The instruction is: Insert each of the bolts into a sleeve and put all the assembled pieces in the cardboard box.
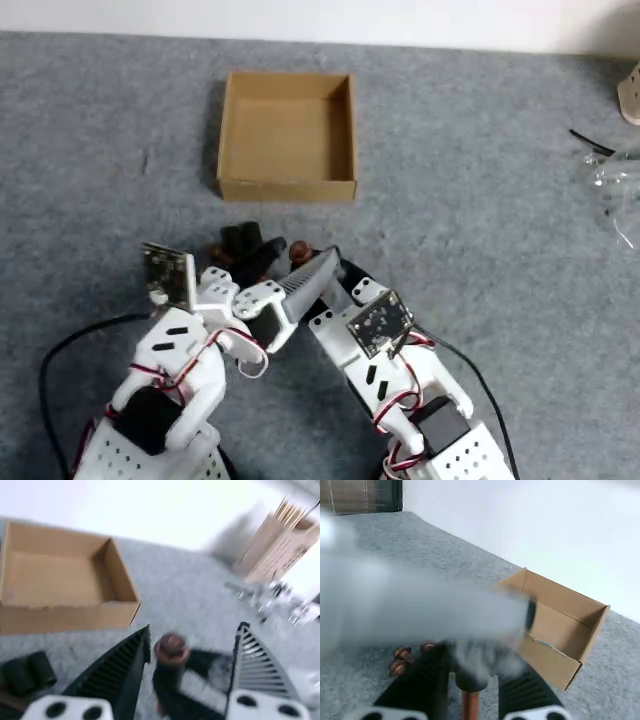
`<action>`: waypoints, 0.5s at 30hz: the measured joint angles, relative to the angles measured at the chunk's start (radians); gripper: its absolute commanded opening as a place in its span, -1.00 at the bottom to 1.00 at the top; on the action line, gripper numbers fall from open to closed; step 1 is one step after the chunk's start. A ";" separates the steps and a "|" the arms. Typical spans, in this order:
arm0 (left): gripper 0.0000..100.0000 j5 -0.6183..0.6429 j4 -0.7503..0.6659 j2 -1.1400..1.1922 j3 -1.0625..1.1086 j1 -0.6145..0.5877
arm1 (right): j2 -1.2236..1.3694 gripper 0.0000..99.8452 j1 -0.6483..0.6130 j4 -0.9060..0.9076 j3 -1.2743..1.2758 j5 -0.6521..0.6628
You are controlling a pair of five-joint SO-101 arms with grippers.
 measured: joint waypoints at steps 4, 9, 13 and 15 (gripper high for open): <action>-0.49 0.009 0.000 0.000 -0.041 -0.034 | 0.000 -0.99 0.000 0.000 0.000 0.000; -0.57 0.009 0.000 0.000 -0.046 -0.166 | 0.000 -0.99 0.000 0.000 0.000 0.000; -0.93 0.009 0.000 0.000 -0.043 -0.319 | 0.000 -0.99 0.000 0.000 0.000 0.000; -0.97 0.009 0.000 -0.009 -0.018 -0.385 | 0.000 -0.99 0.000 0.000 0.000 0.000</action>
